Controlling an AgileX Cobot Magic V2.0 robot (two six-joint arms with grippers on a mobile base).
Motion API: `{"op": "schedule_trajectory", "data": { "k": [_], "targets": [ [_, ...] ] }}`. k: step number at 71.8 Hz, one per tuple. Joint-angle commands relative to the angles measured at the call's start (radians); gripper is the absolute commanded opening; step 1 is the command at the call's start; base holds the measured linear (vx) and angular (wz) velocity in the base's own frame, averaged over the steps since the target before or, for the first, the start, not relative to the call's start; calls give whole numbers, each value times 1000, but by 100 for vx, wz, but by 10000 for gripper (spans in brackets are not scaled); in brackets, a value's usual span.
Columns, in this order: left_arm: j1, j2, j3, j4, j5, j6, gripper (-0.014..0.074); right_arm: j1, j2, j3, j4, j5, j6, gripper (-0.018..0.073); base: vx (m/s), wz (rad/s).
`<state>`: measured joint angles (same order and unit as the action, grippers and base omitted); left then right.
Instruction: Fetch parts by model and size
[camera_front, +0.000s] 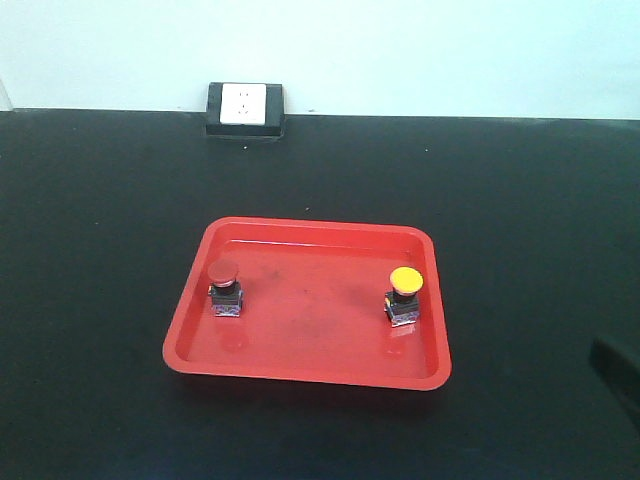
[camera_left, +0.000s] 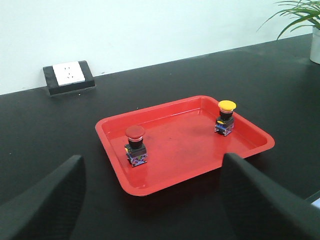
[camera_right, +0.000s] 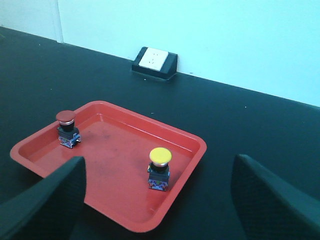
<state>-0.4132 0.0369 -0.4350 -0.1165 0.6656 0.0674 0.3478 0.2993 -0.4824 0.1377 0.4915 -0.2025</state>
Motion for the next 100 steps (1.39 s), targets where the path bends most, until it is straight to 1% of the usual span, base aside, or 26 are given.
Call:
{"op": "schedule_trajectory", "data": {
  "k": [1, 5, 9, 14, 17, 20, 25, 28, 30, 31, 32, 33, 36, 40, 42, 43, 48, 51, 52, 53, 55, 100],
  "targets": [
    [-5, 18, -18, -13, -78, 0, 519, -2, -93, 61, 5, -107, -14, 557, 0, 0],
    [-5, 18, -18, -13, -77, 0, 519, -2, -161, 102, 12, -141, -12, 557, 0, 0],
    [-5, 18, -18, -13, -77, 0, 519, -4, -227, 131, 24, -206, -12, 557, 0, 0],
    [-5, 18, -18, -13, -77, 0, 514, -4, -275, 156, 26, -254, -11, 557, 0, 0],
    [-5, 18, -18, -11, -77, 0, 498, -4, -289, 167, 26, -263, -11, 557, 0, 0],
    [-5, 18, -18, -10, -77, 0, 463, -4, -297, 174, 26, -264, -11, 557, 0, 0],
    [-5, 18, -18, -9, -72, 0, 354, -4, -296, 181, 28, -250, -10, 557, 0, 0],
    [-5, 18, -18, -9, -69, 4, 246, -4, -296, 181, 28, -240, -9, 556, 0, 0],
    [-5, 18, -18, -8, -69, 4, 195, -4, -296, 181, 28, -238, -6, 552, 0, 0],
    [-5, 18, -18, -7, -69, 5, 141, -4, -296, 181, 28, -238, -6, 550, 0, 0],
    [-5, 18, -18, -2, -69, 5, 106, -4, -296, 181, 28, -238, -6, 545, 0, 0],
    [-5, 18, -18, 0, -69, 5, 89, -4, -296, 181, 28, -238, -6, 543, 0, 0],
    [-5, 18, -18, 9, -70, 5, -10, -4, -296, 181, 28, -238, -6, 524, 0, 0],
    [-5, 18, -18, 13, -70, 5, -8, -4, -296, 181, 28, -238, -6, 473, 0, 0],
    [-5, 18, -18, 13, -70, 4, -8, -4, -296, 181, 28, -238, -6, 420, 0, 0],
    [-5, 18, -18, 13, -70, 4, -8, -4, -296, 181, 28, -238, -6, 407, 0, 0],
    [-5, 18, -18, 13, -70, 4, -8, -4, -296, 181, 28, -238, -7, 245, 0, 0],
    [-5, 18, -18, 13, -70, 4, -8, -4, -296, 181, 28, -238, -8, 133, 0, 0],
    [-5, 18, -18, 13, -70, 4, -8, -4, -296, 181, 28, -238, -8, 76, 0, 0],
    [-5, 18, -18, 13, -70, 4, -8, -4, -296, 181, 28, -238, -8, 58, 0, 0],
    [-5, 18, -18, 13, -69, 4, -8, -4, -296, 181, 28, -238, -8, -13, 0, 0],
    [-5, 18, -18, 13, -69, 4, -8, -4, -296, 181, 36, -237, -6, -10, 0, 0]
  ]
}}
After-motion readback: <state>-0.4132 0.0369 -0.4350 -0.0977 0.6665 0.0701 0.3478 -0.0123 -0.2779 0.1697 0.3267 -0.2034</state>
